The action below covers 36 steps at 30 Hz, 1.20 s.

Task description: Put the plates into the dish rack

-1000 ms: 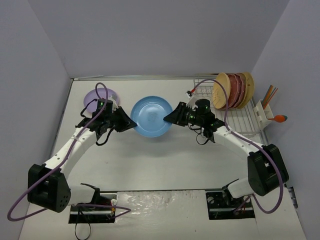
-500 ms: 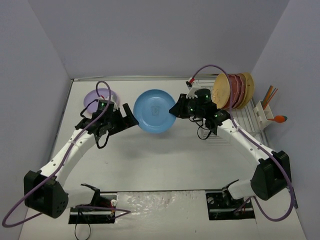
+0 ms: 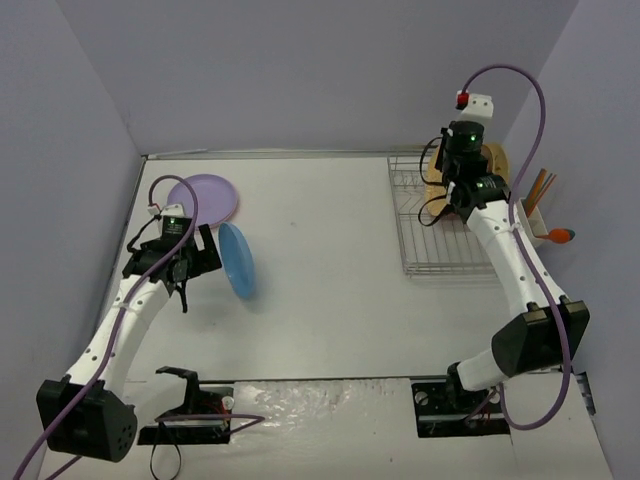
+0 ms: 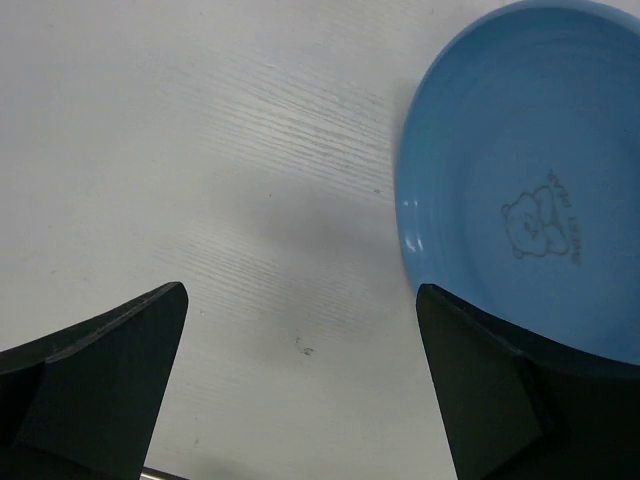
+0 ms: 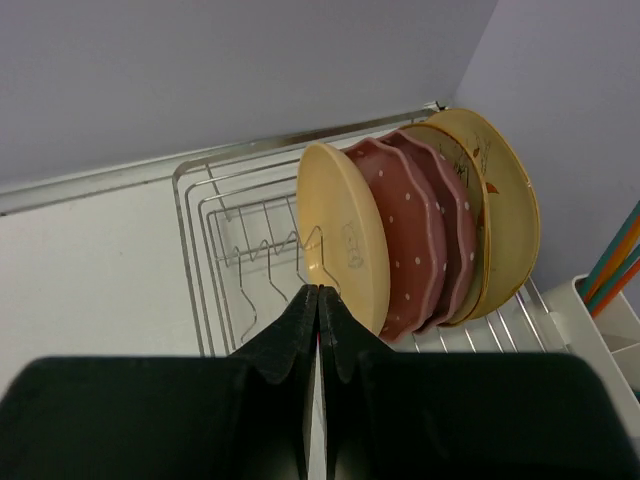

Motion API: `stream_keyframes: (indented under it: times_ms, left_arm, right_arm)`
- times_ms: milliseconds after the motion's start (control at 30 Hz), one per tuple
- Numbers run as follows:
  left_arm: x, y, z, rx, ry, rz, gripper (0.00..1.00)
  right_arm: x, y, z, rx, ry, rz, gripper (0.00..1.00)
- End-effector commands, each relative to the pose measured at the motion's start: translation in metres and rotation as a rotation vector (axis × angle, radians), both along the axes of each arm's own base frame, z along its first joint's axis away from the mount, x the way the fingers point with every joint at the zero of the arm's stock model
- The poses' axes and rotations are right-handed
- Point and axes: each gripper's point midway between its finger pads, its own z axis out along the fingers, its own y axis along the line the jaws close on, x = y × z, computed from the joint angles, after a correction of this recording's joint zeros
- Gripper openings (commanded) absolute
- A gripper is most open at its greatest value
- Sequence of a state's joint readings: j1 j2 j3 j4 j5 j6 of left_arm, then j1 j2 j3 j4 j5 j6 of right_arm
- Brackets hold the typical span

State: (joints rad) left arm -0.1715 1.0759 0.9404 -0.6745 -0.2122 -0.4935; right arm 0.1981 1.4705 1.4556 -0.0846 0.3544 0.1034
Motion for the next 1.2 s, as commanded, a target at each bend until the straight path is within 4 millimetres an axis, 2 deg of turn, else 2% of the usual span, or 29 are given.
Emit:
stream_keyframes:
  times_ms: [0,33,100,167,233,300,367,400,433,500,567,600,700,867,1000,1067,1167]
  left_arm:
    - [0.02,-0.024,0.019,-0.154,-0.067,0.006,0.97]
    - [0.025,-0.031,0.02,-0.209,-0.08,0.025,0.97]
    - [0.037,-0.041,0.015,-0.255,-0.118,0.003,0.97]
    - [0.045,-0.039,0.011,-0.249,-0.125,0.015,0.97]
    - [0.053,-0.046,0.001,-0.272,-0.096,-0.006,0.97]
    - [0.056,-0.053,-0.013,-0.291,-0.025,-0.018,0.97]
    - [0.052,-0.051,-0.016,-0.281,-0.005,-0.014,0.97]
    - [0.05,-0.047,-0.017,-0.269,-0.006,-0.005,0.97]
    - [0.044,-0.035,-0.02,-0.228,-0.001,0.034,0.97]
    - [0.037,-0.023,-0.026,-0.204,0.014,0.083,0.97]
    - [0.023,-0.007,-0.039,-0.2,0.052,0.151,0.97]
    - [0.018,-0.006,-0.045,-0.202,0.066,0.163,0.97]
    - [0.016,-0.001,-0.061,-0.248,0.082,0.206,0.97]
    - [0.024,-0.014,-0.085,-0.328,0.13,0.213,0.91]
    - [0.027,-0.015,-0.1,-0.333,0.169,0.217,0.84]
    - [0.026,-0.015,-0.106,-0.333,0.177,0.22,0.77]
    - [0.022,-0.016,-0.118,-0.34,0.193,0.229,0.59]
  right_arm:
    - [-0.002,0.054,-0.023,0.129,0.075,0.244,0.0]
    - [-0.008,0.072,-0.028,0.188,0.09,0.316,0.0]
    - [-0.028,0.118,-0.025,0.254,0.087,0.494,0.0]
    - [-0.044,0.138,-0.037,0.271,0.076,0.563,0.09]
    - [-0.056,0.153,-0.047,0.321,0.082,0.625,0.29]
    - [-0.07,0.163,-0.056,0.363,0.105,0.685,0.38]
    - [-0.084,0.171,-0.063,0.389,0.121,0.738,0.46]
    - [-0.091,0.175,-0.065,0.398,0.123,0.763,0.51]
    - [-0.1,0.179,-0.067,0.412,0.124,0.792,0.59]
    - [-0.109,0.183,-0.061,0.431,0.108,0.826,0.66]
    - [-0.122,0.187,-0.065,0.459,0.11,0.858,0.8]
    - [-0.127,0.189,-0.065,0.469,0.106,0.869,0.83]
    - [-0.138,0.191,-0.066,0.493,0.096,0.892,0.86]
    - [-0.148,0.194,-0.068,0.513,0.093,0.917,0.88]
    - [-0.153,0.196,-0.065,0.529,0.087,0.936,0.89]
    - [-0.155,0.197,-0.066,0.537,0.09,0.94,0.89]
    - [-0.158,0.2,-0.066,0.56,0.091,0.953,0.89]
